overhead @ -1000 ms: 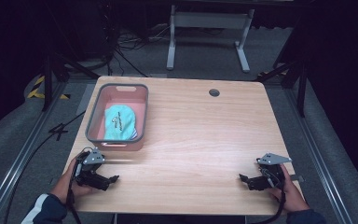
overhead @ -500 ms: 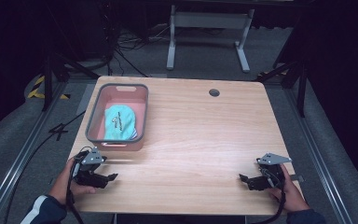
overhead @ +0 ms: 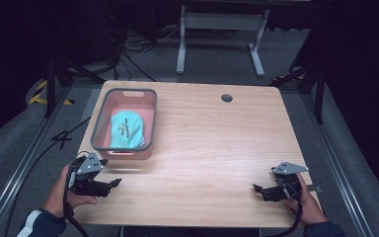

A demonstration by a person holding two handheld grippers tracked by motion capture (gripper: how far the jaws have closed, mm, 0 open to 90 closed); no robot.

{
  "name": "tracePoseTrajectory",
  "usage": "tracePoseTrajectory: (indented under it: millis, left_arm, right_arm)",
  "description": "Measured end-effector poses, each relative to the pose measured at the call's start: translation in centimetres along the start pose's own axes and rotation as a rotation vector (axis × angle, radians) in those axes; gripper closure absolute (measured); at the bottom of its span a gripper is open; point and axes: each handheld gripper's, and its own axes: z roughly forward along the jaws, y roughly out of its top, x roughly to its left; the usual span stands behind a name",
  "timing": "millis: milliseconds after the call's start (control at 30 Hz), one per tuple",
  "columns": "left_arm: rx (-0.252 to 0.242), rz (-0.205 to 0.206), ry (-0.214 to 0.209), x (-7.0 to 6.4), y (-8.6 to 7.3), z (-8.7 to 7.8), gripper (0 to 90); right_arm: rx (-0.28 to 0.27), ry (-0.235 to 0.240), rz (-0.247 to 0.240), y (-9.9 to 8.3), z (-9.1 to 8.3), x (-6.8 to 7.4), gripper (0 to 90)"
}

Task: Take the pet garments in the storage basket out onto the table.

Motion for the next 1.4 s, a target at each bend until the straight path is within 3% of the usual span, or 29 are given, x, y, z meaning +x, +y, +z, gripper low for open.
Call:
tracePoseTrajectory:
  millis: [267, 333, 467, 667, 900, 1033, 1200, 1300, 1367, 1400]
  left_arm:
    - [-0.047, -0.023, 0.034, 0.6, 1.0, -1.2, 18.9]
    - [-0.052, -0.013, 0.052, 0.9, 1.4, -1.6, 18.9]
    - [-0.095, -0.048, 0.061, 1.5, 2.6, -2.4, 18.7]
    - [-0.080, -0.058, 0.091, 2.5, 5.3, -2.2, 16.7]
    - [0.011, -0.087, 0.115, 4.4, 8.3, 0.0, 16.9]
    - [0.065, -0.095, 0.101, 5.6, 9.4, 1.7, 16.9]
    - [0.152, -0.142, 0.082, 7.3, 10.8, 4.3, 16.8]
    - [0.201, -0.127, 0.090, 8.1, 11.6, 5.7, 16.7]
    - [0.240, -0.144, 0.080, 8.5, 12.1, 6.8, 17.2]
    - [0.259, -0.128, 0.088, 8.7, 12.3, 7.4, 17.1]
  right_arm:
    - [0.000, 0.000, 0.000, 0.0, 0.0, 0.0, 0.4]
    - [-0.001, 0.000, 0.001, 0.0, 0.0, 0.0, 0.4]
    - [0.000, 0.000, 0.000, 0.0, 0.0, 0.0, 0.4]
    - [0.000, 0.000, 0.000, 0.0, 0.0, 0.0, 0.4]
    - [0.000, 0.000, 0.000, 0.0, 0.0, 0.0, 0.4]
    - [0.000, 0.000, 0.000, 0.0, 0.0, 0.0, 0.4]
    - [0.000, 0.000, 0.000, 0.0, 0.0, 0.0, 0.4]
    - [0.000, 0.000, 0.001, 0.0, 0.0, 0.0, 0.4]
    - [0.000, 0.001, 0.000, 0.0, 0.0, 0.0, 0.4]
    - [0.000, 0.001, -0.001, 0.0, 0.0, 0.0, 0.4]
